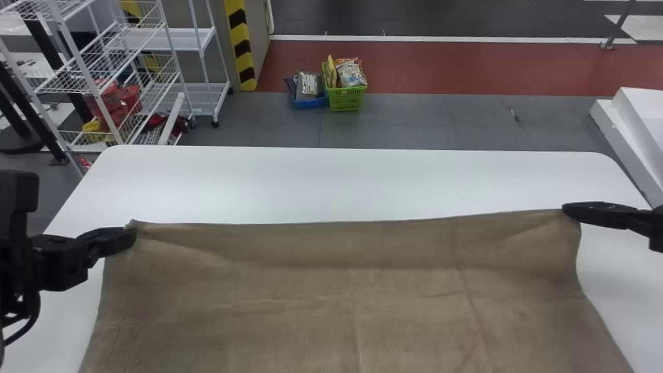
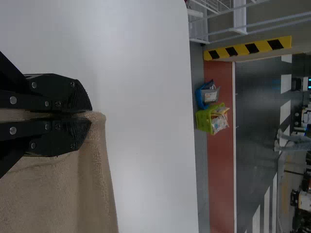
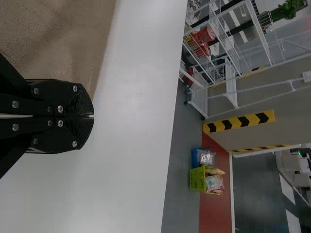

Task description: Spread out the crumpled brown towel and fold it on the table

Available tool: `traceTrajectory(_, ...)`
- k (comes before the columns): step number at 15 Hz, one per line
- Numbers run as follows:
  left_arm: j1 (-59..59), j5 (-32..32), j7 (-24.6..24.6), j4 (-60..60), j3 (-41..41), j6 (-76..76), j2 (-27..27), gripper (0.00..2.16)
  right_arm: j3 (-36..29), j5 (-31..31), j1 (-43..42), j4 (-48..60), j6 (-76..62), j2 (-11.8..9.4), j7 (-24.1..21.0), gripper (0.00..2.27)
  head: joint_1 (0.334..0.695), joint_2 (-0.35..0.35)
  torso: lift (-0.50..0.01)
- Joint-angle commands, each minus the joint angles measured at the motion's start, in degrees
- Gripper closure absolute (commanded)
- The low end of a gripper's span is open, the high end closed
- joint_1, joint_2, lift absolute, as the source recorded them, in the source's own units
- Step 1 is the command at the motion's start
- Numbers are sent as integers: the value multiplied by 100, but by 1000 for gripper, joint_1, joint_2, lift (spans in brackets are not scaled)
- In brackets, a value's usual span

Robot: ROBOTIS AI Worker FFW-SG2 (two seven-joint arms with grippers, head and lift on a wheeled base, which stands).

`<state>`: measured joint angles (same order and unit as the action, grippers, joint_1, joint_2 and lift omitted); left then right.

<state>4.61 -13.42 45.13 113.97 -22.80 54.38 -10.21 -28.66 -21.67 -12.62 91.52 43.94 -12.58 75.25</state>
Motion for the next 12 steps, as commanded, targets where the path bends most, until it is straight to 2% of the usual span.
traceTrajectory(1,163,111,13,187,-101,7,10,1072,-237,163,295,314,15,1,130,1318,695,9,-127)
traceTrajectory(6,506,454,57,538,-383,7,10,1072,-509,391,858,877,15,1,307,1318,695,-4,-127)
traceTrajectory(12,1174,858,101,1171,-629,7,186,1072,-773,550,1244,1193,-20,36,307,1315,695,-22,-127)
